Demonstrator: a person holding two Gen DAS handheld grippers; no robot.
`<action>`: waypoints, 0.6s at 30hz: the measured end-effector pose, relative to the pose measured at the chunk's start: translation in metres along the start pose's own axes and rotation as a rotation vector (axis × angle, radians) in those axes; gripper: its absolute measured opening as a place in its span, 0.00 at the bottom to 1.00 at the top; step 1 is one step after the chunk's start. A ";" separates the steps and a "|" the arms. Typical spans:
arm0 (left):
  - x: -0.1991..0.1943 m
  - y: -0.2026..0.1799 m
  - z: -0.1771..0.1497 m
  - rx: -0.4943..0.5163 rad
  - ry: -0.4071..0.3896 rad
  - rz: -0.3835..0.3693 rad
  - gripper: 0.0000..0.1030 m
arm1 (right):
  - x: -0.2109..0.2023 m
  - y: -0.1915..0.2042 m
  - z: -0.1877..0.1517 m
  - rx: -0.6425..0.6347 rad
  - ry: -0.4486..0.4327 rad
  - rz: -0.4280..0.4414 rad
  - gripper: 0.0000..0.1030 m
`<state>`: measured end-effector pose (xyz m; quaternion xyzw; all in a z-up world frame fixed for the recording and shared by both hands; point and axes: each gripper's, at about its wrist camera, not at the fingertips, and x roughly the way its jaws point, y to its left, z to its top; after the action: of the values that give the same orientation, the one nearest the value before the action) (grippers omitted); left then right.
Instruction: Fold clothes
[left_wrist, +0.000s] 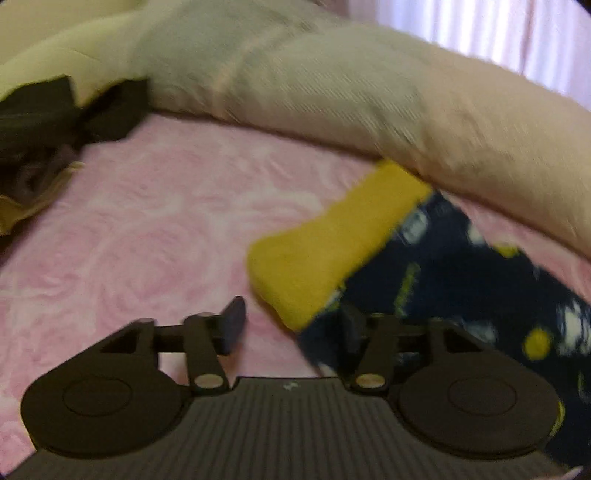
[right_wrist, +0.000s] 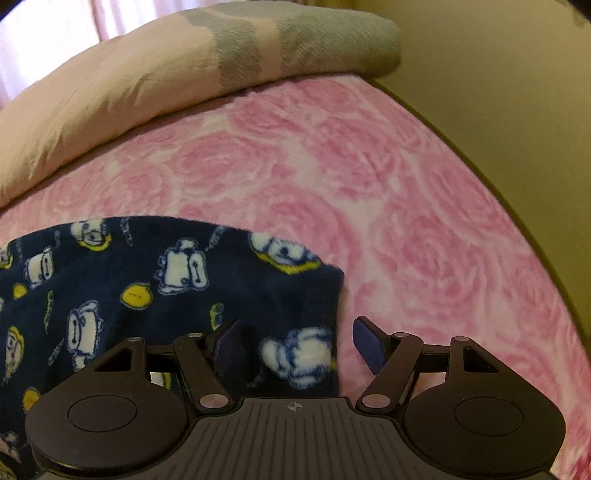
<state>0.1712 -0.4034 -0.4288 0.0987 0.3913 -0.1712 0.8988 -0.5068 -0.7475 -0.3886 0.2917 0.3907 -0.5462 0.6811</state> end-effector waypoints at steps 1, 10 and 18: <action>-0.003 -0.001 0.003 -0.005 -0.015 0.007 0.55 | -0.001 0.002 0.001 -0.013 -0.005 0.004 0.68; -0.041 -0.028 0.020 -0.002 -0.120 0.109 0.38 | -0.003 0.023 -0.001 -0.053 -0.021 0.086 0.68; -0.085 -0.046 -0.032 0.004 0.060 -0.176 0.31 | -0.036 0.028 -0.035 -0.049 -0.031 0.171 0.68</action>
<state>0.0776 -0.4167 -0.3899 0.0706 0.4249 -0.2473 0.8679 -0.4906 -0.6939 -0.3774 0.2988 0.3668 -0.4808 0.7382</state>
